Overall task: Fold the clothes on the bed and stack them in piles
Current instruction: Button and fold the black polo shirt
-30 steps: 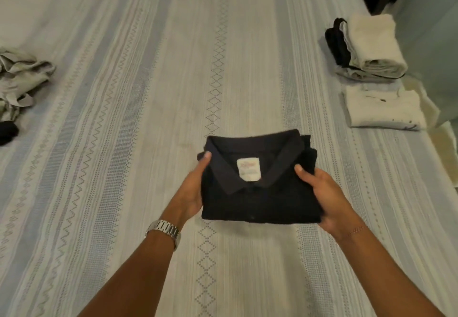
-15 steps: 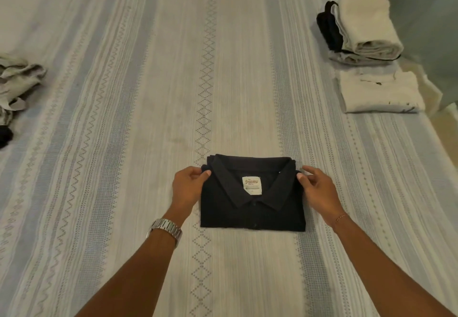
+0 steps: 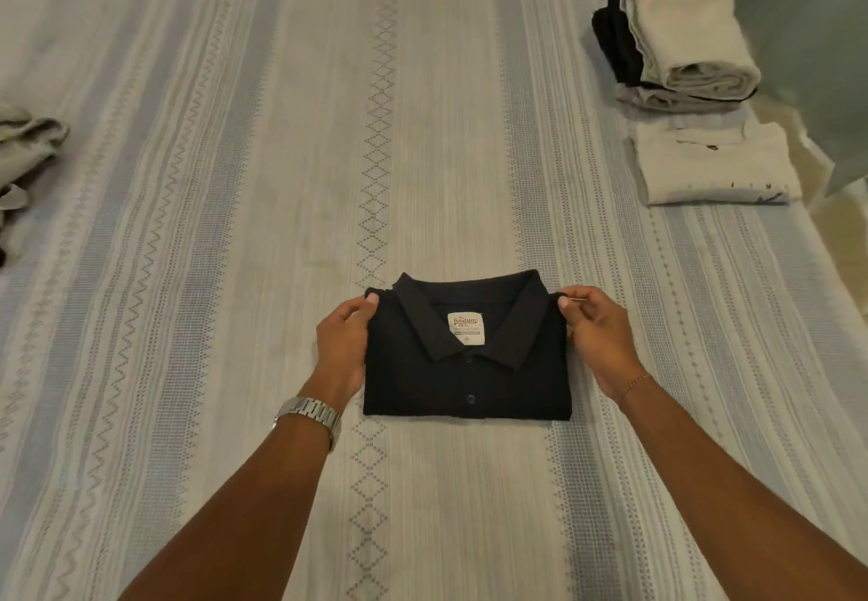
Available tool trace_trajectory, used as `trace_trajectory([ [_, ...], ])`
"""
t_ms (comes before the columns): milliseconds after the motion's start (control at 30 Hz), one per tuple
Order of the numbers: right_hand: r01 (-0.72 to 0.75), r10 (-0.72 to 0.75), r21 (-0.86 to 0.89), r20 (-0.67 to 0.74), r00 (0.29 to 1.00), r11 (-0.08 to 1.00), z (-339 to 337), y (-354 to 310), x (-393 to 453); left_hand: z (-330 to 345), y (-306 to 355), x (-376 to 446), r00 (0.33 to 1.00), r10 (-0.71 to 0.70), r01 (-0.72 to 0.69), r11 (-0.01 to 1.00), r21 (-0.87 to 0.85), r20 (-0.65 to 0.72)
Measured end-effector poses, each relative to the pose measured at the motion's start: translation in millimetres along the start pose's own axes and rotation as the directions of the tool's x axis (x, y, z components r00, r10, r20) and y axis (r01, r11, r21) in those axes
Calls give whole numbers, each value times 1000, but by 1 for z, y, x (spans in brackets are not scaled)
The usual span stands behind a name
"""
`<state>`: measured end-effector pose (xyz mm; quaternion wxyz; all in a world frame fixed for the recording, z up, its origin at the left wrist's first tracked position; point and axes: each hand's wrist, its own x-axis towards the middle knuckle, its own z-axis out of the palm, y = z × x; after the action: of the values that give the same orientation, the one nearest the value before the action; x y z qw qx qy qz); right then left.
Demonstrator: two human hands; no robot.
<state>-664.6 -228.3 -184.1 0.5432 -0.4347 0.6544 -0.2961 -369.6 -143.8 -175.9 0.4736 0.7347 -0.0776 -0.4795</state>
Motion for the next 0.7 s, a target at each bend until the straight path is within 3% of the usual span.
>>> trace_trajectory([
  [67, 7, -11, -86, -37, 999, 996, 5, 9, 1, 3, -8, 7, 991, 94, -72, 975, 209, -96],
  [167, 32, -77, -246, -175, 982, 969, 10, 13, -9, 7, -13, 3, 950, 252, -126, 848, 516, -182],
  [267, -129, 54, -323, -231, 972, 938, 15, 15, -25, 15, -19, -16, 906, 392, -180, 701, 690, -162],
  [367, -302, 287, -245, -99, 953, 921, 22, 11, -36, 22, -20, -23, 963, 224, -69, 746, 662, -151],
  [433, -310, 323, -206, 34, 946, 928, 29, 3, -39, 21, -16, -13, 995, 32, 28, 803, 596, -90],
  [500, -241, 269, -217, 111, 957, 946, 33, 2, -37, 21, -11, -4, 996, -85, 65, 855, 515, 16],
  [567, -166, 192, -258, 80, 978, 952, 35, 8, -35, 24, -11, -2, 992, -107, 64, 895, 442, 72],
  [700, -9, 16, -264, 24, 1000, 965, 30, 9, -42, 33, -13, -14, 996, -84, 71, 957, 280, 38],
])
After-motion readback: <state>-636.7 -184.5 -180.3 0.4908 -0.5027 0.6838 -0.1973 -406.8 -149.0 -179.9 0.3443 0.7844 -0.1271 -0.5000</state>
